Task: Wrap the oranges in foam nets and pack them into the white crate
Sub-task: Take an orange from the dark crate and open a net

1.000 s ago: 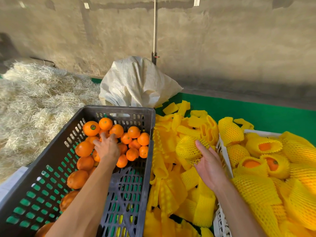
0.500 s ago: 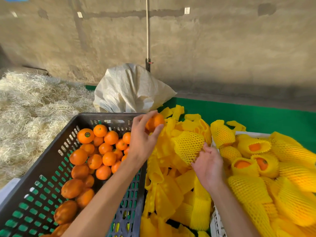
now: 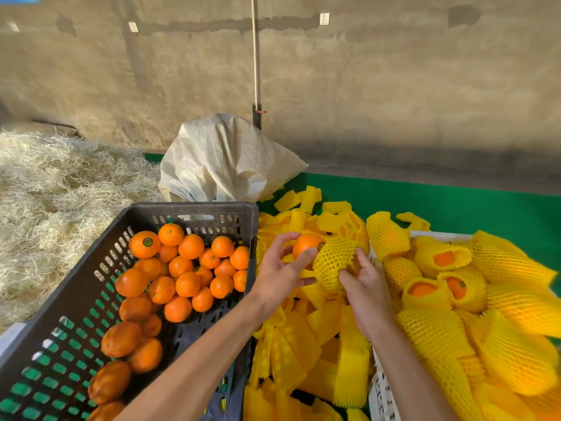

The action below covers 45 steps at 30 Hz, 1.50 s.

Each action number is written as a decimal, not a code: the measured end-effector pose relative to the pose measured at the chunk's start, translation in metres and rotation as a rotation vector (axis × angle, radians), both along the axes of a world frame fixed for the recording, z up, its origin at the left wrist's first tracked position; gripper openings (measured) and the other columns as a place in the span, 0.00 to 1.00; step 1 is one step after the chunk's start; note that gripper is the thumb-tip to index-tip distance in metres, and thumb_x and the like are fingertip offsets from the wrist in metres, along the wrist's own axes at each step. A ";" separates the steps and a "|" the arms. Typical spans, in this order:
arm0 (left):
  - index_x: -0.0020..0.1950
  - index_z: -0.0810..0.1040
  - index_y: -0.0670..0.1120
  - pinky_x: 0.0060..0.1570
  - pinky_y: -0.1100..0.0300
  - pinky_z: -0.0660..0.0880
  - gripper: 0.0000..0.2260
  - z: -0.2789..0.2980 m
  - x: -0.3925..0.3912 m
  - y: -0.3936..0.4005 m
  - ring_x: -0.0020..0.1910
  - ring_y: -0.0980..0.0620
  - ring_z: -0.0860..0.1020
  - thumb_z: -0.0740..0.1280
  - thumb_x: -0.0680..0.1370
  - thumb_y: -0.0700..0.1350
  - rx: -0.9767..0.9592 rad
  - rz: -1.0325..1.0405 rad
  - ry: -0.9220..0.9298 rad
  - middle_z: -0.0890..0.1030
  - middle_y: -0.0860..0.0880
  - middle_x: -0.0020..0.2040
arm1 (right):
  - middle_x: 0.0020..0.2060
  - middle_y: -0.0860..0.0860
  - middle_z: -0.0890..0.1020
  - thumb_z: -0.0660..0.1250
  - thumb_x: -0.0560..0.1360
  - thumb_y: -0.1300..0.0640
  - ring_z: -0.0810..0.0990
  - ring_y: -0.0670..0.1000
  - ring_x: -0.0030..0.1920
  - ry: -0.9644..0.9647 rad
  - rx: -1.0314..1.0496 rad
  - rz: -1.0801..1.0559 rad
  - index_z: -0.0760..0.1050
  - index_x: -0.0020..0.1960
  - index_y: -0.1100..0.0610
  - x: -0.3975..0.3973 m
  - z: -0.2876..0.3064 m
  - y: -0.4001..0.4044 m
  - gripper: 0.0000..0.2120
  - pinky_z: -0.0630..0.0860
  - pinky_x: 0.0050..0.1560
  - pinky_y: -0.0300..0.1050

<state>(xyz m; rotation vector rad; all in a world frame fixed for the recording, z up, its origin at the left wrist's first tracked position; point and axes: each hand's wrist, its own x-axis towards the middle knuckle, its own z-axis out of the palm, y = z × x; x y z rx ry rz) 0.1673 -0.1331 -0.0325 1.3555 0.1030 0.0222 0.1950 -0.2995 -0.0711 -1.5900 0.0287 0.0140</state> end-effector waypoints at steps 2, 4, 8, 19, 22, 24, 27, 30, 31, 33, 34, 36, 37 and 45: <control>0.68 0.78 0.54 0.51 0.40 0.84 0.17 -0.002 -0.002 -0.006 0.50 0.46 0.83 0.73 0.80 0.47 -0.049 -0.040 0.066 0.78 0.40 0.60 | 0.65 0.42 0.73 0.70 0.78 0.55 0.73 0.45 0.64 -0.071 -0.189 -0.021 0.64 0.78 0.48 0.000 0.001 -0.003 0.31 0.73 0.55 0.34; 0.68 0.79 0.55 0.53 0.37 0.83 0.15 -0.004 -0.002 -0.013 0.52 0.41 0.82 0.71 0.81 0.48 -0.109 -0.064 0.134 0.79 0.35 0.62 | 0.68 0.48 0.73 0.71 0.77 0.53 0.74 0.49 0.65 -0.099 -0.279 -0.022 0.65 0.77 0.50 -0.001 0.001 -0.006 0.31 0.73 0.57 0.37; 0.67 0.81 0.57 0.54 0.43 0.84 0.15 -0.001 -0.005 -0.020 0.60 0.42 0.83 0.66 0.82 0.59 -0.165 -0.163 0.247 0.81 0.47 0.64 | 0.60 0.45 0.72 0.76 0.69 0.49 0.73 0.45 0.57 -0.149 -0.400 0.030 0.65 0.67 0.46 -0.004 -0.002 -0.004 0.31 0.70 0.51 0.34; 0.72 0.69 0.53 0.55 0.36 0.82 0.17 -0.009 0.009 -0.008 0.66 0.37 0.76 0.63 0.85 0.57 -0.386 -0.023 0.485 0.76 0.43 0.68 | 0.59 0.39 0.80 0.79 0.63 0.35 0.80 0.40 0.59 -0.177 -0.091 0.100 0.73 0.63 0.38 -0.001 -0.008 0.000 0.32 0.80 0.53 0.40; 0.76 0.70 0.45 0.66 0.36 0.76 0.19 -0.011 0.012 -0.003 0.69 0.37 0.77 0.57 0.88 0.53 -0.422 -0.016 0.470 0.77 0.39 0.71 | 0.60 0.39 0.80 0.80 0.62 0.35 0.81 0.40 0.59 -0.146 -0.027 0.170 0.71 0.66 0.36 -0.003 -0.007 0.000 0.36 0.81 0.52 0.39; 0.76 0.72 0.44 0.70 0.39 0.73 0.19 -0.012 0.014 0.000 0.68 0.40 0.79 0.56 0.88 0.50 -0.374 -0.025 0.421 0.80 0.39 0.69 | 0.64 0.33 0.75 0.77 0.62 0.30 0.76 0.35 0.62 -0.145 -0.128 0.222 0.66 0.71 0.34 -0.009 -0.008 0.005 0.40 0.78 0.55 0.34; 0.75 0.72 0.46 0.68 0.44 0.76 0.24 -0.005 0.009 0.001 0.67 0.44 0.80 0.57 0.86 0.60 -0.411 -0.067 0.412 0.81 0.42 0.68 | 0.68 0.33 0.71 0.69 0.67 0.25 0.71 0.34 0.65 -0.152 -0.211 0.211 0.61 0.75 0.35 -0.015 -0.010 0.011 0.41 0.71 0.59 0.32; 0.75 0.74 0.47 0.62 0.47 0.81 0.26 -0.005 0.005 -0.002 0.66 0.44 0.81 0.68 0.81 0.58 -0.390 -0.175 0.379 0.82 0.43 0.67 | 0.69 0.34 0.71 0.62 0.76 0.29 0.69 0.34 0.68 -0.197 -0.203 0.162 0.62 0.75 0.36 -0.011 -0.009 0.009 0.30 0.71 0.67 0.40; 0.75 0.74 0.47 0.60 0.47 0.81 0.26 -0.007 0.005 -0.004 0.65 0.44 0.81 0.71 0.79 0.57 -0.390 -0.186 0.379 0.82 0.43 0.66 | 0.71 0.36 0.70 0.60 0.77 0.30 0.68 0.37 0.71 -0.194 -0.202 0.163 0.62 0.76 0.37 -0.010 -0.010 0.007 0.30 0.70 0.71 0.46; 0.72 0.76 0.49 0.57 0.45 0.83 0.25 -0.008 0.004 -0.005 0.62 0.43 0.83 0.71 0.78 0.59 -0.452 -0.173 0.428 0.84 0.41 0.64 | 0.74 0.40 0.68 0.59 0.77 0.30 0.68 0.43 0.73 -0.186 -0.226 0.177 0.60 0.77 0.37 -0.009 -0.013 0.004 0.31 0.70 0.73 0.54; 0.70 0.77 0.49 0.56 0.43 0.83 0.25 -0.009 0.005 -0.004 0.60 0.43 0.84 0.70 0.78 0.63 -0.484 -0.160 0.458 0.84 0.41 0.63 | 0.74 0.41 0.69 0.61 0.76 0.30 0.69 0.45 0.73 -0.203 -0.248 0.187 0.60 0.77 0.37 -0.008 -0.014 0.003 0.32 0.72 0.71 0.54; 0.68 0.78 0.49 0.54 0.43 0.83 0.29 -0.008 0.007 0.001 0.59 0.43 0.84 0.68 0.76 0.68 -0.546 -0.136 0.503 0.83 0.39 0.63 | 0.72 0.40 0.71 0.65 0.75 0.32 0.72 0.45 0.70 -0.272 -0.321 0.195 0.61 0.76 0.37 -0.009 -0.016 0.002 0.32 0.76 0.66 0.48; 0.68 0.78 0.48 0.53 0.43 0.83 0.31 -0.007 0.008 0.003 0.59 0.42 0.83 0.69 0.75 0.70 -0.565 -0.125 0.518 0.81 0.39 0.64 | 0.71 0.38 0.70 0.67 0.75 0.33 0.72 0.43 0.69 -0.322 -0.355 0.183 0.63 0.75 0.37 -0.009 -0.015 0.002 0.31 0.77 0.64 0.43; 0.56 0.85 0.64 0.51 0.47 0.83 0.16 0.005 0.001 0.001 0.63 0.45 0.80 0.73 0.73 0.68 -0.337 -0.158 0.371 0.87 0.53 0.57 | 0.69 0.33 0.69 0.72 0.73 0.34 0.71 0.41 0.69 -0.471 -0.366 0.082 0.67 0.71 0.40 -0.011 -0.005 0.004 0.31 0.77 0.62 0.44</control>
